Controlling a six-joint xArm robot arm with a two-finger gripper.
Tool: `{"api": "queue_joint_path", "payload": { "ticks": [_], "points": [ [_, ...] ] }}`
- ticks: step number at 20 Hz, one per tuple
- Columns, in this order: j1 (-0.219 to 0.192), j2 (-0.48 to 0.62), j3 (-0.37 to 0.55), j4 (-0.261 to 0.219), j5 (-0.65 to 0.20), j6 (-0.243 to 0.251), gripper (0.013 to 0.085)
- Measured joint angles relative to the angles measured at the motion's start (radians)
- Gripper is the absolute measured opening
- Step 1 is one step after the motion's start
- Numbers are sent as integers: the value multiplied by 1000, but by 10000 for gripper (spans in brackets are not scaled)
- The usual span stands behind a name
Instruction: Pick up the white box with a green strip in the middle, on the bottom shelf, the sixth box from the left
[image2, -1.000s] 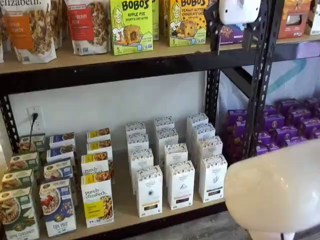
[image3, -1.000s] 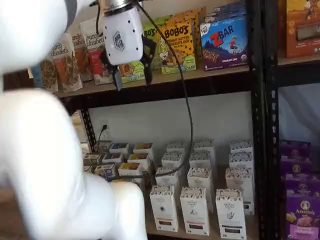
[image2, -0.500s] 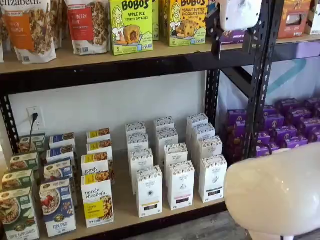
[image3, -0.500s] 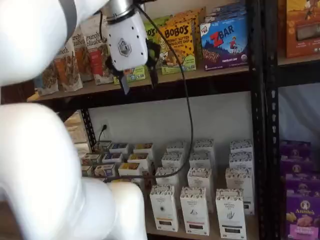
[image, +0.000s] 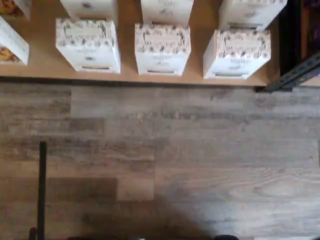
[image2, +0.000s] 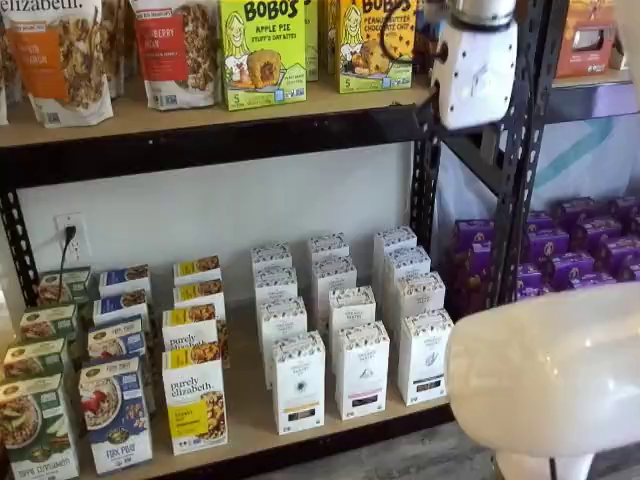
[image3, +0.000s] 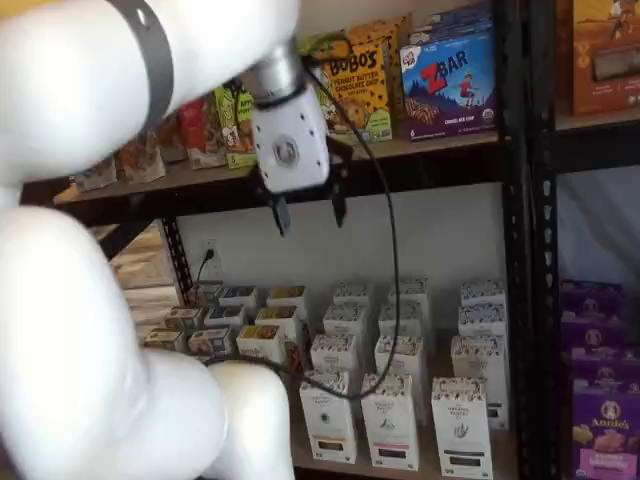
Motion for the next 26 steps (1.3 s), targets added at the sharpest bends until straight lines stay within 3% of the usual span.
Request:
{"api": "queue_joint_path", "payload": {
  "ticks": [5,11,18,21,26],
  "points": [
    [-58,59,136,13,-189,-55,850],
    [-116,214,235,-14,-433,-95,850],
    [-174,465,273,-34,-722,-130,850],
    [-185,567,273,-10,-840,-157,850],
    [-184,715,241,-3,-955,-161,850]
  ]
}}
